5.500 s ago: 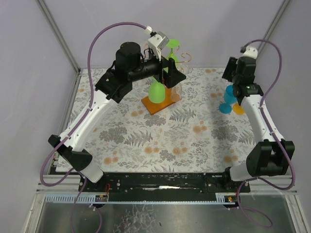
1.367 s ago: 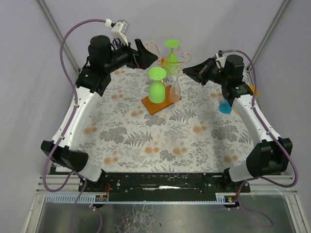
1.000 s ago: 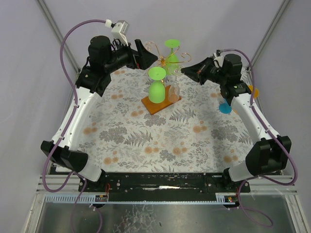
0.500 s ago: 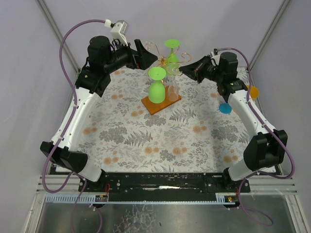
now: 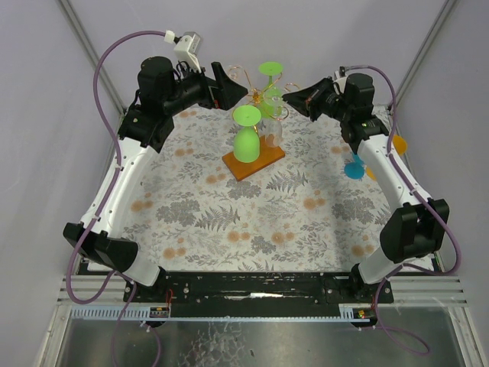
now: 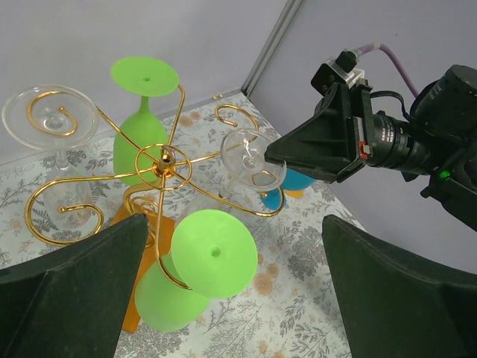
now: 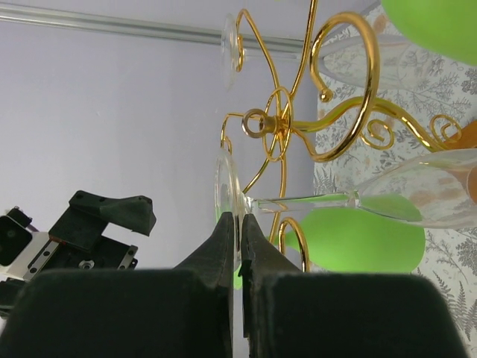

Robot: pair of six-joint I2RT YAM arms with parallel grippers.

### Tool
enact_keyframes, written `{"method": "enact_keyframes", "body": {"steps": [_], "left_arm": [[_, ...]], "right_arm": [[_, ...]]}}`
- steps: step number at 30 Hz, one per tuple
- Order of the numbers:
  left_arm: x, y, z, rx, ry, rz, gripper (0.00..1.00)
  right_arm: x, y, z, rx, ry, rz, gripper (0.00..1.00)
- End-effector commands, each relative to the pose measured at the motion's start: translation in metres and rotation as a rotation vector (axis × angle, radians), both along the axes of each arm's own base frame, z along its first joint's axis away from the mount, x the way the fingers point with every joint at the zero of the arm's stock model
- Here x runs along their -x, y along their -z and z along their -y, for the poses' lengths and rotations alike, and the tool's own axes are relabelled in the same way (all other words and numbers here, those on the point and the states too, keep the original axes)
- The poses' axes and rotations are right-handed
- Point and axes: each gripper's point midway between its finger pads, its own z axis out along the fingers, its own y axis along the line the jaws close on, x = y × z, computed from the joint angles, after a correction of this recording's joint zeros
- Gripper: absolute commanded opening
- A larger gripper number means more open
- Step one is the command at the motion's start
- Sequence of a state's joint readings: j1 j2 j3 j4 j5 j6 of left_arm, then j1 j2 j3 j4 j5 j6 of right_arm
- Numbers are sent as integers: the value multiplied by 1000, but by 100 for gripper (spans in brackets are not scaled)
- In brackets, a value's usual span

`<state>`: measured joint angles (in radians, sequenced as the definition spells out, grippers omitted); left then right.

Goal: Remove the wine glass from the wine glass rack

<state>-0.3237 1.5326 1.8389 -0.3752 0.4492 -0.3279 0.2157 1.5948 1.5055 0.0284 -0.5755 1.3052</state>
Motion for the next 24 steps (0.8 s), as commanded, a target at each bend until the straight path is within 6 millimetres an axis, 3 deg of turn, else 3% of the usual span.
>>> {"method": "enact_keyframes", "body": {"steps": [1, 10, 17, 24], "left_arm": [[5, -23, -4, 16, 7, 90, 99], [5, -21, -3, 15, 10, 82, 100], [5, -23, -1, 23, 19, 81, 100], [5, -29, 2, 36, 40, 80, 100]], "right_arm": [[-3, -31, 0, 4, 21, 98, 0], [-3, -31, 16, 31, 61, 94, 0], [-1, -34, 41, 42, 107, 96, 0], [12, -42, 60, 40, 122, 107, 0]]}}
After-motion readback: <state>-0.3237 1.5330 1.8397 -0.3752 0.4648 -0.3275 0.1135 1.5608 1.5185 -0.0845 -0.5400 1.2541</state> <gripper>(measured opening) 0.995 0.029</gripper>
